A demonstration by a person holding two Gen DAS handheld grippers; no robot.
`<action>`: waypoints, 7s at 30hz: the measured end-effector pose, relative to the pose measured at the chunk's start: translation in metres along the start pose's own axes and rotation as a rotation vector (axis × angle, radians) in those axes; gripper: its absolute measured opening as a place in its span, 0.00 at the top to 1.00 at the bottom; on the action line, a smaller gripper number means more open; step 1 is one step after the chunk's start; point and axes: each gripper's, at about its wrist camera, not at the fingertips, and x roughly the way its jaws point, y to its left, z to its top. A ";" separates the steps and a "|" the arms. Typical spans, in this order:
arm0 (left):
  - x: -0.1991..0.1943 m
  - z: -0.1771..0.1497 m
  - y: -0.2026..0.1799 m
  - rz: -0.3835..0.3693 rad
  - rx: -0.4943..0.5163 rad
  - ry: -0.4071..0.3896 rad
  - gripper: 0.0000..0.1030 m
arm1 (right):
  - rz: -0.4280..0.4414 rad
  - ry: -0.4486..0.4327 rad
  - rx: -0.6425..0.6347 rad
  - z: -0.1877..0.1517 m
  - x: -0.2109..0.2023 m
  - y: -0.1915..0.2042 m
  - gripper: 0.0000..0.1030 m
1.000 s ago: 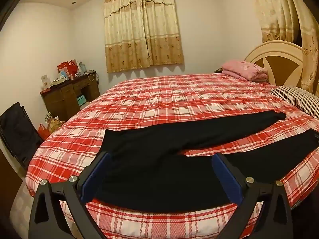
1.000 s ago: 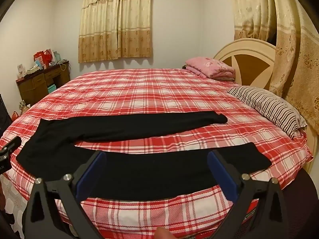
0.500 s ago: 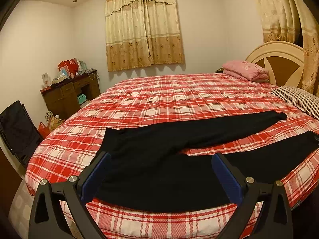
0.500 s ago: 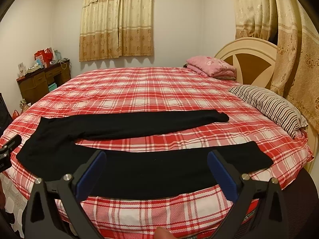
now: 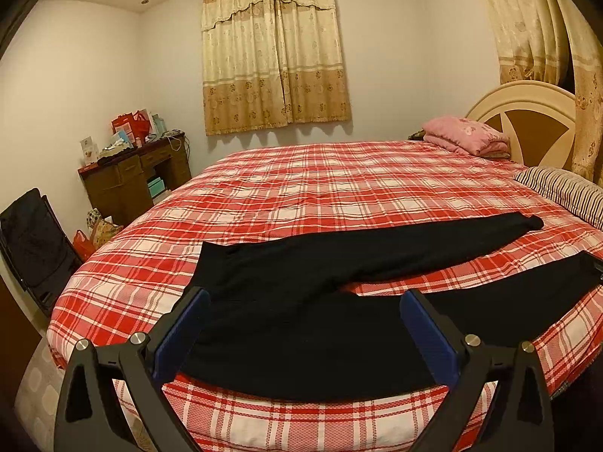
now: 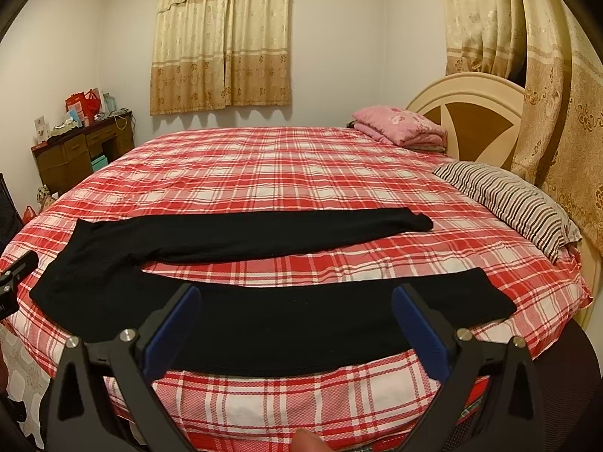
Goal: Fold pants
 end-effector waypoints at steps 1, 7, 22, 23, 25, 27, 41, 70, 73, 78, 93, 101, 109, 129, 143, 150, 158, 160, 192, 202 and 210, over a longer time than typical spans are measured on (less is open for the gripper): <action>0.000 0.000 0.000 0.000 0.000 0.000 0.01 | 0.001 0.000 0.000 0.000 0.000 0.000 0.00; 0.001 0.000 0.001 0.001 0.001 0.001 0.01 | -0.001 0.000 0.000 -0.001 0.000 0.001 0.00; 0.003 -0.002 0.003 0.000 -0.003 0.006 0.01 | -0.001 0.008 -0.006 -0.004 0.002 0.001 0.00; 0.003 -0.003 0.004 0.000 -0.004 0.006 0.01 | 0.000 0.008 -0.007 -0.005 0.002 0.001 0.00; 0.004 -0.004 0.004 -0.001 -0.006 0.009 0.01 | 0.000 0.010 -0.008 -0.006 0.003 0.001 0.00; 0.005 -0.005 0.004 -0.003 -0.006 0.012 0.01 | 0.001 0.013 -0.010 -0.006 0.005 0.001 0.00; 0.015 -0.007 0.007 -0.004 -0.011 0.033 0.01 | 0.003 0.025 -0.017 -0.009 0.010 0.002 0.00; 0.315 0.037 0.190 0.003 -0.054 0.384 0.01 | 0.019 0.162 -0.024 0.001 0.105 -0.044 0.05; 0.338 0.031 0.192 -0.034 -0.067 0.432 0.18 | 0.023 0.183 -0.032 -0.001 0.116 -0.044 0.09; 0.351 0.016 0.200 -0.092 -0.100 0.489 0.42 | 0.033 0.202 -0.031 -0.003 0.128 -0.046 0.15; 0.353 0.016 0.208 -0.222 -0.110 0.460 0.72 | -0.007 0.240 -0.015 0.024 0.158 -0.109 0.39; 0.352 0.018 0.210 -0.255 -0.106 0.446 0.87 | -0.090 0.326 0.118 0.055 0.214 -0.218 0.59; 0.356 0.017 0.203 -0.235 -0.073 0.456 0.87 | -0.051 0.350 0.220 0.097 0.299 -0.289 0.64; 0.314 0.041 0.207 -0.253 -0.047 0.309 0.89 | 0.155 0.265 0.039 0.123 0.307 -0.253 0.89; 0.211 0.002 0.235 -0.444 -0.115 0.062 0.89 | 0.272 -0.071 0.099 0.054 0.104 -0.302 0.89; 0.188 -0.041 0.232 -0.497 -0.058 0.105 0.89 | 0.234 0.020 0.168 -0.008 0.096 -0.323 0.89; 0.169 -0.067 0.227 -0.466 0.019 0.111 0.84 | 0.205 0.085 0.180 -0.032 0.098 -0.330 0.89; 0.170 -0.071 0.223 -0.457 0.059 0.141 0.82 | 0.204 0.104 0.182 -0.036 0.097 -0.331 0.87; 0.125 -0.068 0.215 -0.441 -0.076 0.101 0.41 | 0.495 0.139 -0.373 -0.022 0.049 0.016 0.44; 0.164 -0.084 0.196 -0.360 -0.086 0.189 0.41 | 0.588 0.184 -0.690 -0.096 0.080 0.165 0.50; 0.164 -0.083 0.207 -0.330 -0.130 0.168 0.41 | 0.564 0.203 -0.684 -0.101 0.094 0.165 0.90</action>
